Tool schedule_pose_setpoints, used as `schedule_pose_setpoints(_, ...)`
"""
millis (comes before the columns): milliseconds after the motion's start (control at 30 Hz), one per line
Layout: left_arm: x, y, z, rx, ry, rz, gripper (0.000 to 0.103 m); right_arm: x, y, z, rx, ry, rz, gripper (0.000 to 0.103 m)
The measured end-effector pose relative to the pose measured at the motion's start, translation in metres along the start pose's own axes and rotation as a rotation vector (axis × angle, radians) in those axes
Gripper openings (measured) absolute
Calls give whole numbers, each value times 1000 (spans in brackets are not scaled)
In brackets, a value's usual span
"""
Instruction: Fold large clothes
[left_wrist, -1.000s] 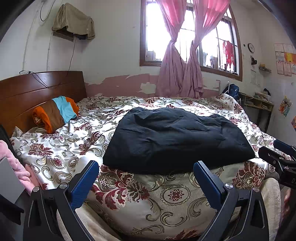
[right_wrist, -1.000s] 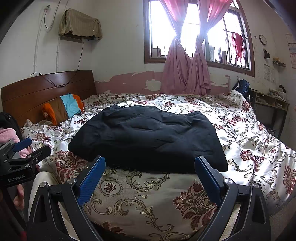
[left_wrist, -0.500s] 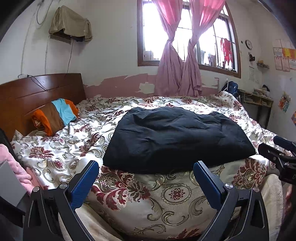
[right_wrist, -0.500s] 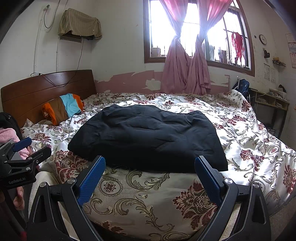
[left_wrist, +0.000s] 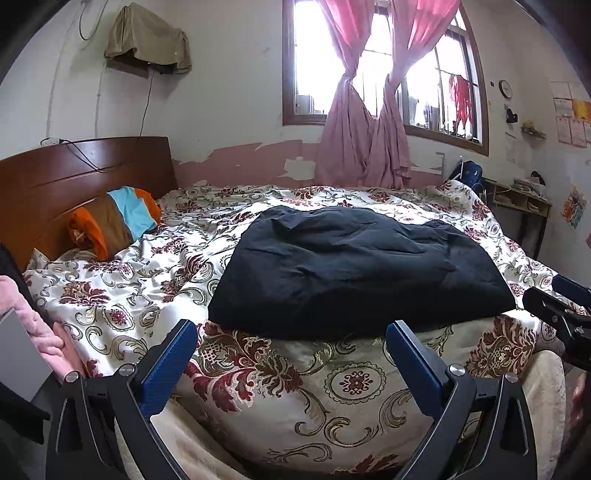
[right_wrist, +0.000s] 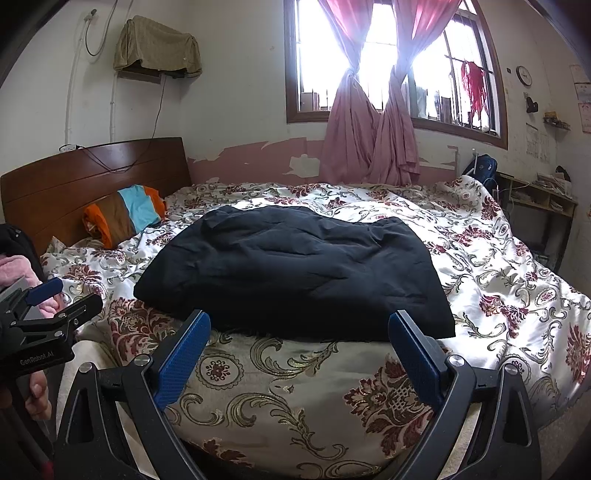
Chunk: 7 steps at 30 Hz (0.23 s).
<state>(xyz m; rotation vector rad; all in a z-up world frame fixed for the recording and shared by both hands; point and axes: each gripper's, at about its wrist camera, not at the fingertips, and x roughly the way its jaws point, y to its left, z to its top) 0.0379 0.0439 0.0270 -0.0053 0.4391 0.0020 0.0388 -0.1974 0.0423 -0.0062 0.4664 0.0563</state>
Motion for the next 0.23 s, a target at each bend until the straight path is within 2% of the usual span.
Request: schedule_pose_setpoints(233, 4, -2, -2, 4, 8, -7, 103, 5, -3, -1, 12, 15, 0, 95)
